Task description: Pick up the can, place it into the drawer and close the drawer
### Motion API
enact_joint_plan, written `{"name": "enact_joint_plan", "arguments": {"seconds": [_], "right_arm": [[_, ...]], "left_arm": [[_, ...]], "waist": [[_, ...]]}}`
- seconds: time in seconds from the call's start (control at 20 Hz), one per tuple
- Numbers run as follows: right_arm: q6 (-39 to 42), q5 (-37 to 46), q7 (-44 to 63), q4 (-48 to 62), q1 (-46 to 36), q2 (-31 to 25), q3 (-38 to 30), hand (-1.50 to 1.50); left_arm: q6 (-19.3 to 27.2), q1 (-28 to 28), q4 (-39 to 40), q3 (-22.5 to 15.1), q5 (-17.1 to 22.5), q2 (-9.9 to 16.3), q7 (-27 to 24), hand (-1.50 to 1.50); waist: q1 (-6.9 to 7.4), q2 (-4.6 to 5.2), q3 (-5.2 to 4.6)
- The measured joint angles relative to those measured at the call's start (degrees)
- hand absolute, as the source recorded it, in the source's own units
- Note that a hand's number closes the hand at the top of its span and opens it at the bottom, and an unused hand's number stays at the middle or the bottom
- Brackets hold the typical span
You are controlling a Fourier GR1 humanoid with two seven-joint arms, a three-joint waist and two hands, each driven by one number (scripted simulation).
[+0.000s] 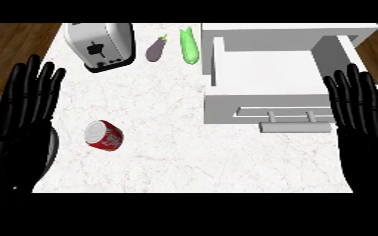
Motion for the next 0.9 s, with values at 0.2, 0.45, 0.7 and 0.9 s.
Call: {"name": "enact_joint_plan", "arguments": {"seconds": [0.2,0.45,0.7,0.9], "right_arm": [[0.87,-0.64,-0.66,0.82,-0.05,-0.13,0.02,-1.50],[-2.17,-0.07,3.09,2.50,2.02,1.06,-1.72,-1.50],[-3.89,-0.72,7.62,1.62,5.25,0.41,-5.17,-1.50],[-3.09,-3.06,8.65,1.01,7.00,-0.91,-8.44,-1.50]], "left_arm": [[-9.80,-0.47,1.58,-1.01,8.81,3.30,-2.10,-1.50],[-25.10,1.59,5.57,-2.40,18.94,12.17,-0.56,-1.50],[-39.51,2.77,13.56,4.38,30.67,24.18,-0.13,-1.50],[-50.22,3.06,21.15,10.28,38.67,31.94,-1.36,-1.50]], "waist": [[-0.18,-0.24,-0.74],[-0.95,0.04,-1.15],[-0.80,-0.23,-1.13],[-0.42,-0.42,-1.07]]}}
